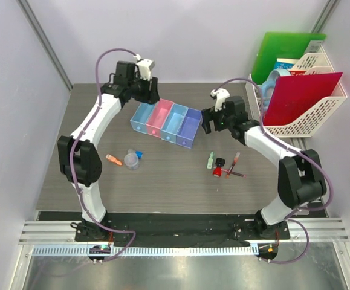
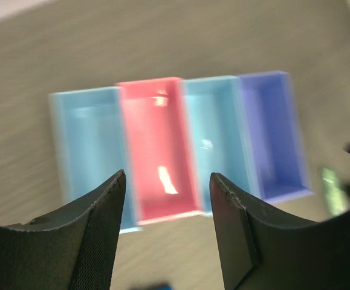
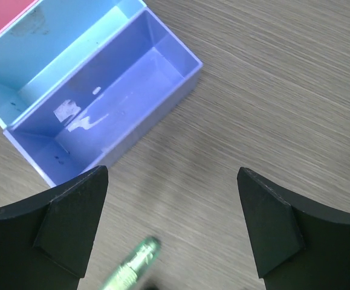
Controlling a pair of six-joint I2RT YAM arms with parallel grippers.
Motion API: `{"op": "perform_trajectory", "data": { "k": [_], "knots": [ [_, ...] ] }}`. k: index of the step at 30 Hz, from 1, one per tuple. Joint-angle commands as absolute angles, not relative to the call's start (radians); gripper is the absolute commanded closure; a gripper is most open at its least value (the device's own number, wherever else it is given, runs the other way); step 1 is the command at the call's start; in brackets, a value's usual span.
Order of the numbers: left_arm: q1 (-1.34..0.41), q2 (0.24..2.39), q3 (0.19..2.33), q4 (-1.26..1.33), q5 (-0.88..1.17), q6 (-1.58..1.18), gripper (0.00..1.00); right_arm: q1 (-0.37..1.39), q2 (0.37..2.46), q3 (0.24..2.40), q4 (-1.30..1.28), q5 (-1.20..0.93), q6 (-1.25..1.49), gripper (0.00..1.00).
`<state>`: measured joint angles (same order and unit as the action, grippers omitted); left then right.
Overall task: Sort the stationery into containers
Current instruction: Move the storage box to the center of the board.
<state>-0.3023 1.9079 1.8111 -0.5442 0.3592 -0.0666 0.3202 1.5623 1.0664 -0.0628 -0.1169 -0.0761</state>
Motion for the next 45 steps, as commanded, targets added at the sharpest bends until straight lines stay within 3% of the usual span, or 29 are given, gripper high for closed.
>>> {"op": "perform_trajectory", "data": {
  "k": [1, 14, 34, 45],
  "knots": [
    [-0.223, 1.908, 1.772, -0.491, 0.131, 0.118, 0.42, 0.373, 1.649, 1.167, -0.006, -0.043, -0.029, 0.07],
    [-0.158, 2.098, 1.776, -0.4, -0.031, 0.232, 0.42, 0.456, 1.787, 1.244, -0.005, 0.058, -0.009, 0.08],
    [-0.216, 2.128, 1.712, -0.416, 0.121, 0.212, 0.43, 0.476, 1.94, 1.337, -0.024, 0.107, -0.041, 0.08],
    [-0.298, 2.033, 1.617, -0.466, 0.215, 0.181, 0.44, 0.488, 1.973, 1.374, -0.049, 0.138, -0.121, 0.08]
  ]
}}
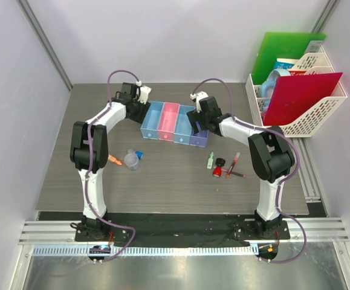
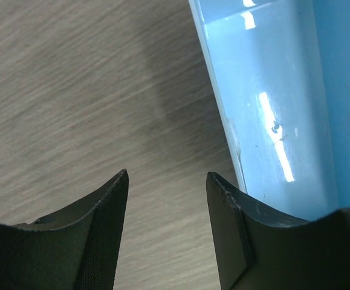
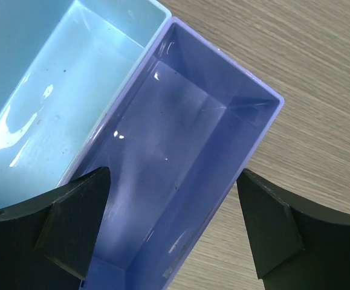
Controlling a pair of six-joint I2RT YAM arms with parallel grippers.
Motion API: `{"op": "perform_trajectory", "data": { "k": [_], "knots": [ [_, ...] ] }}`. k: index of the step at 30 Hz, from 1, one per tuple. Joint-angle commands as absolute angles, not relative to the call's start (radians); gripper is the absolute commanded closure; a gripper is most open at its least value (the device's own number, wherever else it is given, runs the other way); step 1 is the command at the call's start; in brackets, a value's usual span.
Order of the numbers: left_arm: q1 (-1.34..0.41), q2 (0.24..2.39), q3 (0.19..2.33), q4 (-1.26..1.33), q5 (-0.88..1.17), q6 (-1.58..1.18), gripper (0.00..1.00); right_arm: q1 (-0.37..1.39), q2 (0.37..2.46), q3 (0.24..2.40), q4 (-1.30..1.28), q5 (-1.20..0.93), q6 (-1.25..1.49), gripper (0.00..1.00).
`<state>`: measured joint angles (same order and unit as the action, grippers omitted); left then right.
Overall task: Sort the stationery into containers
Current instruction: Move the storage box to the center of the board.
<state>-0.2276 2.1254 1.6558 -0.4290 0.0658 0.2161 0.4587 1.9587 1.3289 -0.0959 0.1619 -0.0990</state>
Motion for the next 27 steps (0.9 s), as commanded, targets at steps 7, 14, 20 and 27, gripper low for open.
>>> {"op": "perform_trajectory", "data": {
  "k": [7, 14, 20, 27],
  "knots": [
    [-0.337, 1.95, 1.519, -0.483, 0.258, 0.178, 0.46, 0.508, 1.959, 1.347, -0.046, 0.14, -0.13, 0.08],
    [-0.364, 1.901, 1.46, -0.479, 0.235, 0.178, 0.46, 0.52, 1.945, 1.325, -0.043, 0.159, -0.133, 0.08],
    [-0.353, 1.911, 1.511, -0.42, 0.065, 0.183, 0.44, 0.523, 1.902, 1.325, -0.04, 0.163, -0.143, 0.08],
    [-0.327, 1.856, 1.572, -0.454, 0.052, 0.195, 0.4, 0.523, 1.783, 1.316, -0.072, 0.164, -0.175, 0.07]
  ]
}}
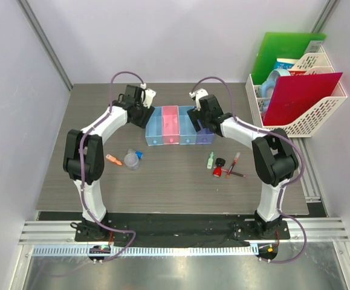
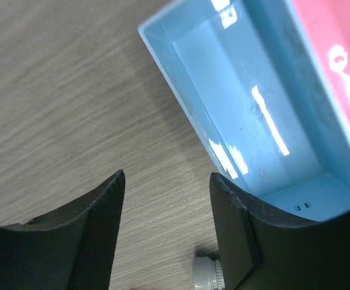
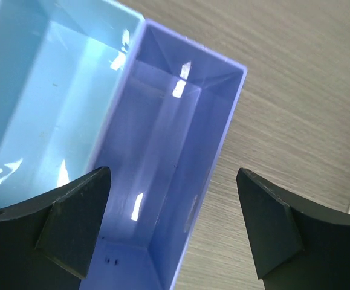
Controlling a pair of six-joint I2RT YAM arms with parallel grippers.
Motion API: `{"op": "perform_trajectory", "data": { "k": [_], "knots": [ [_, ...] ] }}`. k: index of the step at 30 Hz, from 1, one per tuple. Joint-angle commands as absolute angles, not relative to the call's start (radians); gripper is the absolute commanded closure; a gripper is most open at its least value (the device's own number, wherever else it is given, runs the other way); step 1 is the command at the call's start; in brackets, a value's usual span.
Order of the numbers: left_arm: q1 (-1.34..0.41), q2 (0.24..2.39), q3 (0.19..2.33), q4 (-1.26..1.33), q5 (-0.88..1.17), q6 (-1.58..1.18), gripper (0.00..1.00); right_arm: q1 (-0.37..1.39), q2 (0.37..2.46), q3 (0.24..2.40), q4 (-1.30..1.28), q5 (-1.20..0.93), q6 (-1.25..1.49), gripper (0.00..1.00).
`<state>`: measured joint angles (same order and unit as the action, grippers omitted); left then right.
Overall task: Sort the stationery into containers
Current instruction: Move the storage box to the center of the board, then pick up the stationery from the center of the board.
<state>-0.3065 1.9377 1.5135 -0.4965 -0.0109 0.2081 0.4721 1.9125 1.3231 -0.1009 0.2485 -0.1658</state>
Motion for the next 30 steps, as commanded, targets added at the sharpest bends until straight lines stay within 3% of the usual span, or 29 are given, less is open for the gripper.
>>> {"op": "perform_trajectory", "data": {
  "k": [1, 4, 6, 10, 15, 21, 30],
  "knots": [
    [-0.327, 1.842, 1.572, -0.471, 0.057, 0.215, 0.39, 0.523, 1.767, 1.313, -0.083, 0.16, -0.179, 0.07],
    [-0.319, 1.773, 1.545, -0.521, 0.074, 0.236, 0.36, 0.523, 1.707, 1.301, -0.121, 0.15, -0.19, 0.06],
    [-0.31, 1.705, 1.491, -0.569, 0.098, 0.262, 0.23, 0.523, 1.648, 1.279, -0.143, 0.135, -0.198, 0.04],
    [-0.301, 1.567, 1.308, -0.61, 0.132, 0.32, 0.14, 0.523, 1.533, 1.236, -0.222, 0.089, -0.239, 0.02],
    [-0.272, 1.401, 1.143, -0.631, 0.101, 0.275, 0.12, 0.534, 1.43, 1.212, -0.348, -0.081, -0.354, 0.0],
    [-0.218, 1.146, 0.937, -0.627, 0.227, 0.31, 0.1, 0.589, 1.388, 1.227, -0.428, -0.052, -0.403, 0.0],
    [-0.218, 1.213, 0.885, -0.684, 0.376, 0.431, 0.13, 0.592, 1.286, 1.157, -0.425, -0.026, -0.433, 0.0]
  ]
}}
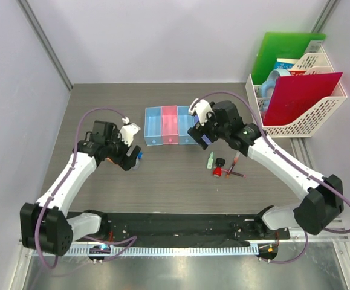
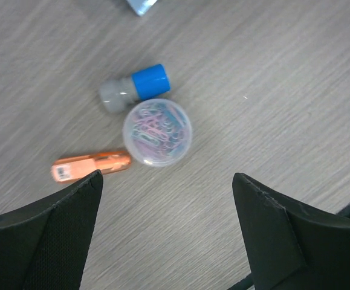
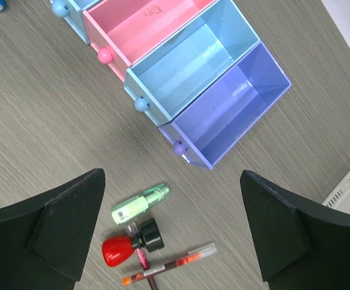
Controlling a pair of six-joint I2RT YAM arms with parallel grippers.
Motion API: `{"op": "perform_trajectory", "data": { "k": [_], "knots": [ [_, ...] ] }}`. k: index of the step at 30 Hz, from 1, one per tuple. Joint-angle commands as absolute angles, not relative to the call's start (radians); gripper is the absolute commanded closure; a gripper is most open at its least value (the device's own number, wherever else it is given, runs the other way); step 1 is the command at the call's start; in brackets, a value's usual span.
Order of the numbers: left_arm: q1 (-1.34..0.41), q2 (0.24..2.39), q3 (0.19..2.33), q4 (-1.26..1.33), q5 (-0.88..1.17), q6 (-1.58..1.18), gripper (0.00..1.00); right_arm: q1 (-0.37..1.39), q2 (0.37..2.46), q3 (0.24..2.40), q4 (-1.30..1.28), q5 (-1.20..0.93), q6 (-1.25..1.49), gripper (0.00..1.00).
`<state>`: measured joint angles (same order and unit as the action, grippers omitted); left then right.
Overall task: Sort the stationery into containers
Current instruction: Pick up the stationery from the center of the board.
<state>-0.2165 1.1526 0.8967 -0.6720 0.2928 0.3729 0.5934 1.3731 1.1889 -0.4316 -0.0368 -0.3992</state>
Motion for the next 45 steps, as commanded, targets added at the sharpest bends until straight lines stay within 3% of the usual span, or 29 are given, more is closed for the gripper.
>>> {"op": "perform_trajectory", "data": {
  "k": [1, 18, 22, 27, 30, 34, 37, 45],
  "knots": [
    [-0.218, 1.235, 0.887, -0.664, 0.368, 0.431, 0.14, 0.592, 1.276, 1.148, -0.425, -0.022, -0.44, 0.0],
    [-0.218, 1.485, 0.971, -0.592, 0.334, 0.468, 0.14, 0.592, 1.187, 1.042, -0.413, -0.005, -0.463, 0.0],
    [-0.218, 1.506, 0.968, -0.58, 0.341, 0.468, 0.19, 0.592, 1.178, 1.032, -0.408, 0.029, -0.465, 0.0],
    [-0.219, 1.526, 0.977, -0.586, 0.339, 0.469, 0.38, 0.591, 1.161, 1.026, -0.397, 0.046, -0.466, 0.0],
    [-0.219, 1.531, 0.986, -0.6, 0.344, 0.472, 0.56, 0.591, 1.151, 1.023, -0.391, 0.058, -0.465, 0.0],
    [-0.221, 1.517, 1.032, -0.696, 0.356, 0.488, 0.88, 0.588, 1.125, 1.006, -0.385, 0.078, -0.468, 0.0],
    [-0.227, 1.465, 1.117, -0.82, 0.386, 0.518, 1.0, 0.575, 1.109, 0.999, -0.383, 0.098, -0.477, 0.0],
    [-0.308, 1.403, 1.379, -0.873, 0.383, 0.493, 1.0, 0.393, 1.072, 0.97, -0.347, 0.052, -0.443, 0.01]
  ]
}}
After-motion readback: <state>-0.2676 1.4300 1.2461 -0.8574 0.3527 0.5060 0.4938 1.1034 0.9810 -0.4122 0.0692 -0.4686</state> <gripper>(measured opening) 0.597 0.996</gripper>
